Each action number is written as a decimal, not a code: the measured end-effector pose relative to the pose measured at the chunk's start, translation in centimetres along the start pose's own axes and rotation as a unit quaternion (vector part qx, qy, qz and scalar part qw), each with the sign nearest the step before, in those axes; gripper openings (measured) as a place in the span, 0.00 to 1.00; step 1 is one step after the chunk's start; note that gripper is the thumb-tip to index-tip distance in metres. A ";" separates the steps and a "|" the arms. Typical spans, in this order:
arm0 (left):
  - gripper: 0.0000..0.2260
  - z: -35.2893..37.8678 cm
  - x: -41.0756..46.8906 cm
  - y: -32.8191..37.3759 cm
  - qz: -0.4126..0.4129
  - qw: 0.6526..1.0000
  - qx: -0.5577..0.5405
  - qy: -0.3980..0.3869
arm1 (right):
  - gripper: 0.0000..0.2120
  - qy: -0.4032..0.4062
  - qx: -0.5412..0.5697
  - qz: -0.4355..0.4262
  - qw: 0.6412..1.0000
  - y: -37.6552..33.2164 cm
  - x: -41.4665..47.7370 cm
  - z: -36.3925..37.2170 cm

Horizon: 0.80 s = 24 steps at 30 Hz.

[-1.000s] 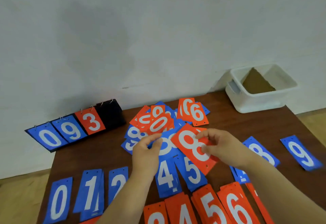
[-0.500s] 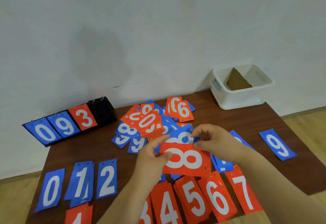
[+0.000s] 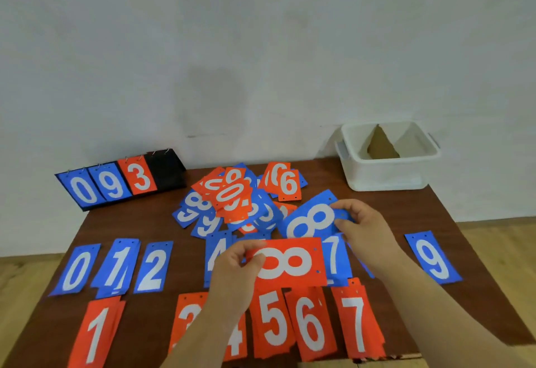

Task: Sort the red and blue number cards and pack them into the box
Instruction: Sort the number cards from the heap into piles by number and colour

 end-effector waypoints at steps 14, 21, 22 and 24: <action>0.10 7.2 -1.5 -3.3 -0.040 0.995 0.051 0.072 | 0.16 -0.041 -0.157 -0.007 0.987 6.5 -1.5 -11.3; 0.10 10.1 -1.9 -3.6 -0.061 0.995 0.071 0.025 | 0.11 -0.013 -0.178 0.044 0.983 10.5 -2.8 -14.9; 0.10 10.2 -1.9 -3.8 -0.065 0.995 0.079 0.020 | 0.11 -0.012 -0.176 0.053 0.983 10.9 -2.8 -15.2; 0.10 10.2 -1.9 -4.2 -0.069 0.994 0.079 0.005 | 0.11 -0.010 -0.173 0.069 0.982 11.6 -3.2 -15.5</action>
Point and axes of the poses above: each hand's wrist, its own x-axis towards the middle knuckle, its own z-axis out of the palm, y = z × x, the point moved 5 cm from there along x, towards the middle knuckle, and after that the axes turned 8 degrees about -z, right-handed, at the moved point
